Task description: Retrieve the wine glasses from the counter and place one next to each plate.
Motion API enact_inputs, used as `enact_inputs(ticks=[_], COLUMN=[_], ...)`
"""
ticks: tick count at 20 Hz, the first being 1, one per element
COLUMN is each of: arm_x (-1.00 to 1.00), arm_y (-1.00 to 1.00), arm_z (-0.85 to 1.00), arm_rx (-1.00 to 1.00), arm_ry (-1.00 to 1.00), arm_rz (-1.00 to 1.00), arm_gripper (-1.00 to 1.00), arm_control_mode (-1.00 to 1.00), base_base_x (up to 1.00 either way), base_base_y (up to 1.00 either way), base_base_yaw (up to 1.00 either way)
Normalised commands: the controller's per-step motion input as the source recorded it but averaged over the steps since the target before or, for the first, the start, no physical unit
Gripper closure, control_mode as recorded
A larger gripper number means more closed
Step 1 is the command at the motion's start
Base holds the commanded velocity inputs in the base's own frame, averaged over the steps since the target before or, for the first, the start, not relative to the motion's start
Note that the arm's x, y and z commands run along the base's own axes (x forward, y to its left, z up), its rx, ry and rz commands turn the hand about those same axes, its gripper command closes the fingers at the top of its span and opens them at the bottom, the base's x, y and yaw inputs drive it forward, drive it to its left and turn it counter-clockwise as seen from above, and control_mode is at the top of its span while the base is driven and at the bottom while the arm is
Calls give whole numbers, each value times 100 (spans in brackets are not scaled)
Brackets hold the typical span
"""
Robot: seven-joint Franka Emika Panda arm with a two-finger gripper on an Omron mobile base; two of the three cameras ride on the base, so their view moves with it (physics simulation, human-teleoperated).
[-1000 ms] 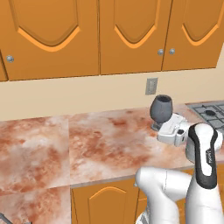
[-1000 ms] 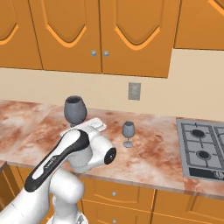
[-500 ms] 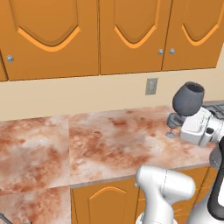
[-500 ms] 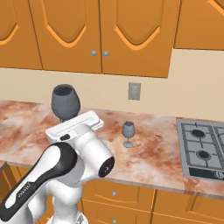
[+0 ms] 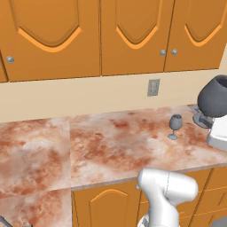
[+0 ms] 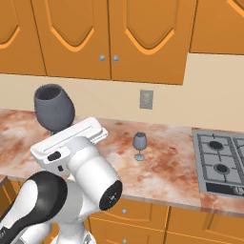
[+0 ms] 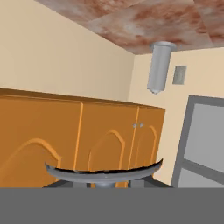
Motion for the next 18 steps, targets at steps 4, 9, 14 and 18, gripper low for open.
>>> enact_inputs(ticks=[4, 9, 14, 18], arm_x=[-60, -46, 0, 0], arm_y=[27, 12, 0, 0], arm_z=[0, 4, 0, 0], arm_rx=[-3, 0, 0, 0], arm_ry=[-15, -16, 0, 0], arm_rz=[1, 1, 0, 0], arm_gripper=[100, 100, 100, 100], arm_control_mode=[-100, 100, 100, 100], base_base_x=[0, -7, -9, 0], base_base_y=[0, 0, -9, -12], base_base_yaw=[0, -3, -61, -96])
